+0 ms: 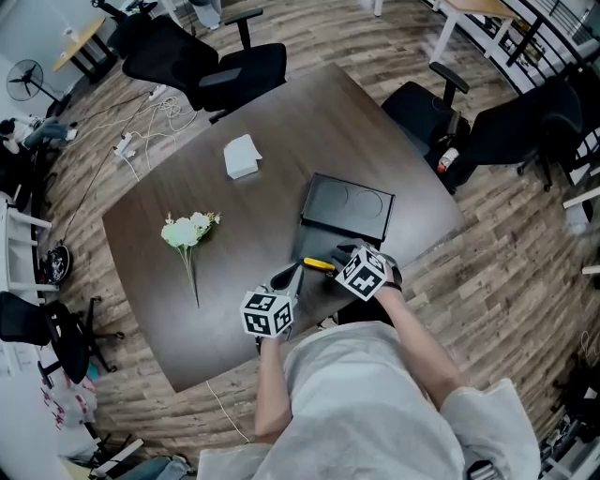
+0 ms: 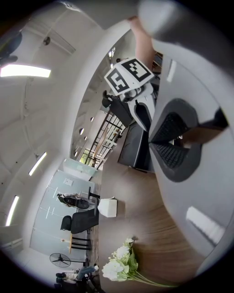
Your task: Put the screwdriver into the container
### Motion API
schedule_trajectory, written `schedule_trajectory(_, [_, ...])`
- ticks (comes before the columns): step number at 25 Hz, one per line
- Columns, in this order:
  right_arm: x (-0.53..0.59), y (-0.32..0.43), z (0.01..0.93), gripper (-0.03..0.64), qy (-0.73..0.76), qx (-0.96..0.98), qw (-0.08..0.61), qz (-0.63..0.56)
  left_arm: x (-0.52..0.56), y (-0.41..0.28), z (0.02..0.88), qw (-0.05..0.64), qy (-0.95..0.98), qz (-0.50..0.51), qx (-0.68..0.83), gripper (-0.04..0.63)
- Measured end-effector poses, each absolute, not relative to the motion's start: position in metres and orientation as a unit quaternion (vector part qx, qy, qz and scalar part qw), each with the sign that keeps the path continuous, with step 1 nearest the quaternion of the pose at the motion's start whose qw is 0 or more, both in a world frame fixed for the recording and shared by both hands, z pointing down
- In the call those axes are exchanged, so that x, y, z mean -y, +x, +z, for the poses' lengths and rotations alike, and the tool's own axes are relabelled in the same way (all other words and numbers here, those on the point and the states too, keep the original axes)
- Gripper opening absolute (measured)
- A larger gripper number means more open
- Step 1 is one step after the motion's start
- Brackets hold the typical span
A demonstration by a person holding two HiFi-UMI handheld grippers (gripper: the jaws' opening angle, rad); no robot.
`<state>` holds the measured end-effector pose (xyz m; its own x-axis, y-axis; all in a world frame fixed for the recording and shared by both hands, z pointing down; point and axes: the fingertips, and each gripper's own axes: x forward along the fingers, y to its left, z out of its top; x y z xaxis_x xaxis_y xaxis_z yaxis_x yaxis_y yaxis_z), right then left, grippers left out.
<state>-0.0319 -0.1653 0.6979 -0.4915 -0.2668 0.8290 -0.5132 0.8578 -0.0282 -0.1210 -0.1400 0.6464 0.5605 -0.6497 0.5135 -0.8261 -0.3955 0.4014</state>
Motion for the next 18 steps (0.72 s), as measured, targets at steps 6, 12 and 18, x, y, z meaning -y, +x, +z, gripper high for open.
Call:
schedule_trajectory(6, [0.151,-0.020,0.688,0.095,0.262,0.858,0.407,0.170,0.123,-0.113,0.646,0.317,0.822,0.143,0.452,0.054])
schedule_trajectory(12, [0.142,-0.005,0.671,0.095,0.300,0.865,0.357,0.184,0.105,-0.103,0.651,0.312,0.823,0.155,0.448,0.054])
schedule_trajectory(18, [0.126,0.001,0.661,0.095,0.335,0.871,0.302,0.196,0.094,-0.100,0.647,0.298,0.825,0.155,0.454,0.055])
